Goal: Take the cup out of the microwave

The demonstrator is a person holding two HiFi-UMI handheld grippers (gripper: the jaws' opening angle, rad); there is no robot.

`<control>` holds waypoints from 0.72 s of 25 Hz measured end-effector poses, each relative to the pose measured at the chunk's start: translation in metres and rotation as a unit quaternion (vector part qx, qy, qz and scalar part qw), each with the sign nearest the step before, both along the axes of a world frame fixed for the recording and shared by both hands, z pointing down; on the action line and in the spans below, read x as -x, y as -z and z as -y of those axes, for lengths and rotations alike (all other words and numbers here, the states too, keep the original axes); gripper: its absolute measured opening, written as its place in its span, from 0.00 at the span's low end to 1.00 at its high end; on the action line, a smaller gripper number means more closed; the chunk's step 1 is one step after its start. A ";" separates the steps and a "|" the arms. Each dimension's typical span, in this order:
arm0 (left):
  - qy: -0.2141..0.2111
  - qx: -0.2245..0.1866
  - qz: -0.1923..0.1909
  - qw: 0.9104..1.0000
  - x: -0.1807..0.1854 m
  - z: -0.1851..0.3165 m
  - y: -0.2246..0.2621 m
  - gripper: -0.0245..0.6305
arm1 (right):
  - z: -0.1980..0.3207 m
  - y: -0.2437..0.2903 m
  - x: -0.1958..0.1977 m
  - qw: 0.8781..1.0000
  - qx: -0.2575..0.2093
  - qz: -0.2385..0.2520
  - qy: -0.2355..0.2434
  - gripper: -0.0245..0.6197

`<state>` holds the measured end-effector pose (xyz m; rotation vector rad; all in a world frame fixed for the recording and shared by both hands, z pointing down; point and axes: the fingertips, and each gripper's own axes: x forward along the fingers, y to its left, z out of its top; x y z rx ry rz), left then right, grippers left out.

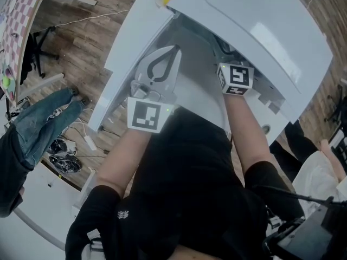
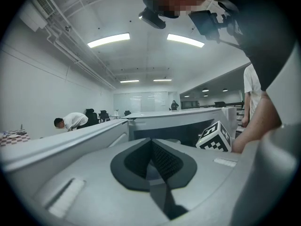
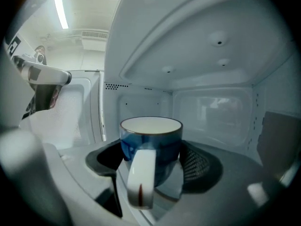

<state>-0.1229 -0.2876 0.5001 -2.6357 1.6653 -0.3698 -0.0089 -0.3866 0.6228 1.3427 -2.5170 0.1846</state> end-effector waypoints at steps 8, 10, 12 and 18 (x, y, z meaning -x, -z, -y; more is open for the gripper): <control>0.003 -0.006 0.003 1.000 0.000 -0.010 0.007 0.05 | -0.011 0.006 -0.007 1.000 0.000 0.006 -0.002 0.62; 0.006 -0.007 -0.001 1.000 -0.001 -0.014 0.008 0.05 | -0.015 0.008 -0.009 1.000 -0.002 0.008 -0.002 0.62; 0.008 -0.011 -0.007 1.000 -0.001 -0.018 0.012 0.05 | -0.020 0.012 -0.011 1.000 -0.004 0.009 -0.003 0.62; 0.003 -0.016 -0.002 1.000 -0.005 -0.035 0.024 0.05 | -0.040 0.024 -0.016 1.000 -0.006 0.010 -0.003 0.62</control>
